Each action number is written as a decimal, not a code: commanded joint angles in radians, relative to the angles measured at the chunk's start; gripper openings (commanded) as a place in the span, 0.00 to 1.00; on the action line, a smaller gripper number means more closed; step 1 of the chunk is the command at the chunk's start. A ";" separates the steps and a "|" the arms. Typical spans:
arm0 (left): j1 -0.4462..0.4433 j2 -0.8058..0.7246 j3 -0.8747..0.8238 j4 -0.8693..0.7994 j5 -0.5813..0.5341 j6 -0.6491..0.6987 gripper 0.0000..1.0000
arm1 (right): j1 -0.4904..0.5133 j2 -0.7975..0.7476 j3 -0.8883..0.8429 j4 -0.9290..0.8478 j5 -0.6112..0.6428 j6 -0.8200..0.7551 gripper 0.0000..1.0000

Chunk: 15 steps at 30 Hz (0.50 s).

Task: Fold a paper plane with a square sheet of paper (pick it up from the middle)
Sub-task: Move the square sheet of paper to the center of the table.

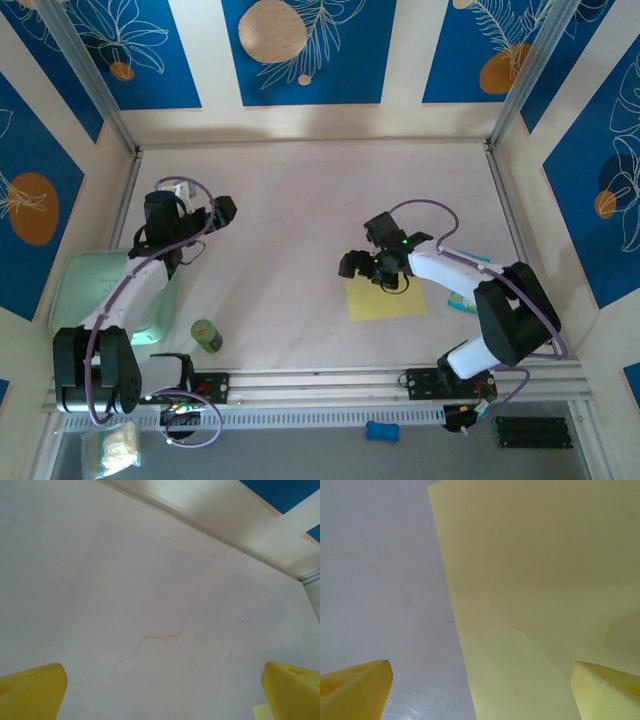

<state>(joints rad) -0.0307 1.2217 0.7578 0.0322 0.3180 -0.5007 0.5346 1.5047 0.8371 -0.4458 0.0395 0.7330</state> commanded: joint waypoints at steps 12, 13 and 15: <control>-0.012 0.023 -0.018 0.031 0.049 -0.052 0.99 | 0.067 0.248 0.115 0.142 -0.021 0.098 0.91; -0.012 0.020 -0.020 0.030 0.045 -0.056 0.99 | 0.076 0.277 0.146 0.139 -0.010 0.114 0.91; -0.015 0.012 -0.025 0.019 0.034 -0.065 0.99 | 0.093 0.354 0.233 0.136 -0.004 0.153 0.91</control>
<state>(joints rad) -0.0326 1.2469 0.7525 0.0444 0.3470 -0.5442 0.5991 1.7470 1.0080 -0.3286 0.0345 0.8234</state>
